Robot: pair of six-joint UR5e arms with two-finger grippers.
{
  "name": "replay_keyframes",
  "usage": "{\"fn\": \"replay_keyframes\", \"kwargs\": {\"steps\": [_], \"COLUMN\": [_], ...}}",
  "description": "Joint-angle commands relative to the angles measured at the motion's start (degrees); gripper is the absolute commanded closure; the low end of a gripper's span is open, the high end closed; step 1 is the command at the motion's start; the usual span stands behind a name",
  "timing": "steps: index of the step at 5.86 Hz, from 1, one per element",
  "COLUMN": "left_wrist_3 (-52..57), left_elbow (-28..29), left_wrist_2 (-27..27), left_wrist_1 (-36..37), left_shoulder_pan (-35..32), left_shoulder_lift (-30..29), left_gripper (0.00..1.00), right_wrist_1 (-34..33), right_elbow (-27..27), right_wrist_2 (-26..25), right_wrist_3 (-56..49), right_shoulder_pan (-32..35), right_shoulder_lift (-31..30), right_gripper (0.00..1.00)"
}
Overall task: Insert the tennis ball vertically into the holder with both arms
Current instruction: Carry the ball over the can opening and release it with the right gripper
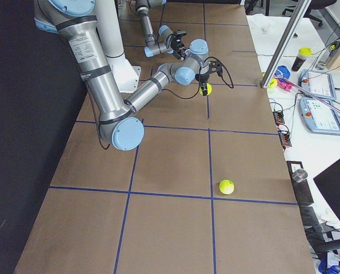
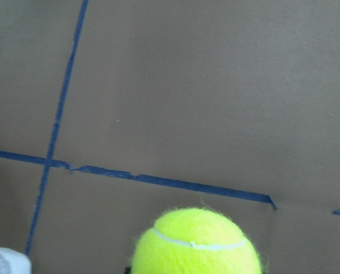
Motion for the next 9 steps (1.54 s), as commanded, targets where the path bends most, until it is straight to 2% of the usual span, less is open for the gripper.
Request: {"fn": "replay_keyframes", "kwargs": {"steps": [1,3,4,6,8,9], "left_wrist_3": [0.52,0.88,2.79,2.81,2.81,2.81], "left_elbow": [0.47,1.26,1.26,1.17,1.09,1.08], "left_wrist_2": [0.32,0.32,0.32,0.32,0.41,0.32], "left_wrist_1": [-0.07,0.11,0.11,0.11,0.02,-0.07], "left_shoulder_pan": [0.35,0.87,1.31,1.4,1.67,1.76], "left_shoulder_lift": [0.04,-0.14,-0.57,-0.49,-0.49,-0.49], "left_gripper": [0.24,0.23,0.23,0.23,0.23,0.23], "right_wrist_1": [-7.18,-7.45,-7.97,-12.61,-12.72,-12.72], "right_elbow": [4.51,4.69,5.22,5.14,4.09,2.17], "right_wrist_2": [0.04,-1.62,-4.5,-8.81,-12.52,-12.61], "right_wrist_3": [10.28,19.8,22.28,22.3,22.39,22.39], "right_shoulder_pan": [-3.13,-7.18,-10.07,-14.03,-16.59,-16.6], "right_shoulder_lift": [6.77,12.14,13.12,16.37,17.34,18.48], "right_gripper": [0.96,0.96,0.95,0.94,0.92,0.8]}}
